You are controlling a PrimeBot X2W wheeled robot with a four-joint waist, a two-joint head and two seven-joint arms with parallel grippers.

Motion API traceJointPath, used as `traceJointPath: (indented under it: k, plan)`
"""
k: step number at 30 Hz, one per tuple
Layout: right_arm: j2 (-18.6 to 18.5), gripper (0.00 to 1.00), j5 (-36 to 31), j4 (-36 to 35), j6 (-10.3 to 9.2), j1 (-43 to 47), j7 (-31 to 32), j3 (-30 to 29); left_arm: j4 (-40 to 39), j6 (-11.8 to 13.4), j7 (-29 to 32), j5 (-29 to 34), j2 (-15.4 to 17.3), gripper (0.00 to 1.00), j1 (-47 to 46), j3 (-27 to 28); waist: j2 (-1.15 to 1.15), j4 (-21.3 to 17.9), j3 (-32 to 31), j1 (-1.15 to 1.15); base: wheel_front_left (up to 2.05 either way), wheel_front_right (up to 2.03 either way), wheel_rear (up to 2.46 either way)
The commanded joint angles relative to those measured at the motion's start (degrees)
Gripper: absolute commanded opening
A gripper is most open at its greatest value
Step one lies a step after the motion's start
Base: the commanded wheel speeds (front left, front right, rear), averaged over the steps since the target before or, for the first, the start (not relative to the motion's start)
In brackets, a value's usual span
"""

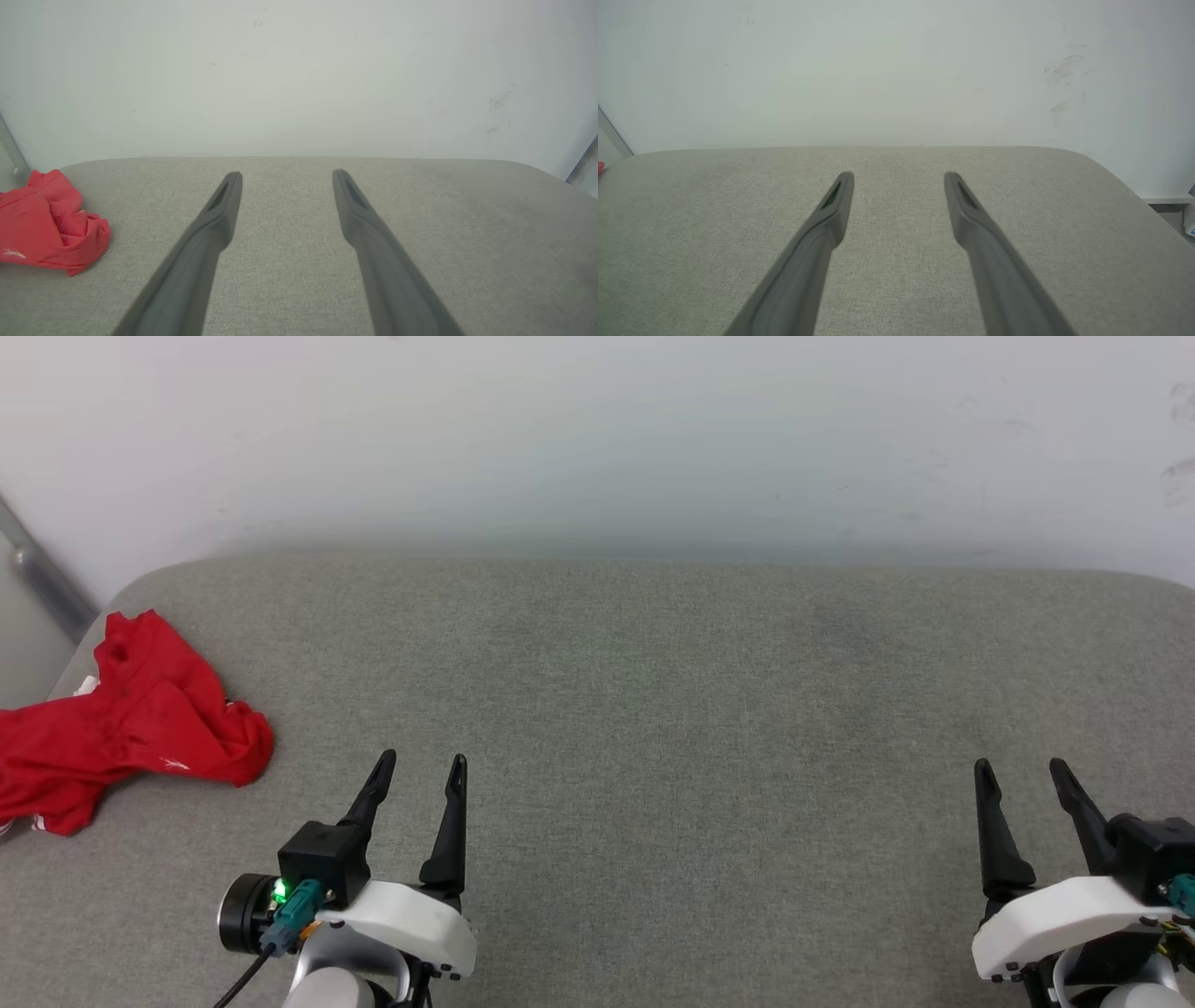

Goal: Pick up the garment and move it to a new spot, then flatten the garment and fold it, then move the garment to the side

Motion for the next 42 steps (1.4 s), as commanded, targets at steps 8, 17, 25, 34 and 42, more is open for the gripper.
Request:
traceJointPath:
  k: [8,17,25,34,42]
  plan:
    - [0.07,1.0,-2.53,0.11,0.13,-0.04,-1.46,-0.51,1.36,-0.36,-1.21,3.06,-0.32,1.0,-1.05,0.45,0.0,0.03,0.04,0.0,0.0,0.0,0.0]
    - [0.07,1.0,-5.15,0.47,0.07,-0.12,-2.7,-0.9,2.62,-0.76,-2.09,5.76,-0.9,1.0,-1.49,0.9,0.0,0.39,0.19,0.0,0.0,0.0,0.0]
    - [0.09,1.0,-5.34,-0.71,0.07,0.79,-3.23,-0.47,3.5,-1.29,-2.39,5.29,-1.49,1.0,-2.48,1.67,0.0,3.21,0.46,0.0,0.0,0.0,0.0]
    - [0.07,1.0,-4.42,-4.66,0.07,1.02,-2.58,1.32,3.52,-0.92,-2.35,2.91,-2.16,1.0,-3.61,3.63,0.0,12.9,1.54,0.0,0.0,0.0,0.0]
    - [0.08,1.0,-4.16,-7.01,0.07,1.03,-1.76,3.25,3.24,-0.58,-2.35,1.74,-2.38,1.0,-3.13,6.33,0.0,22.92,1.6,0.0,0.0,0.0,0.0]
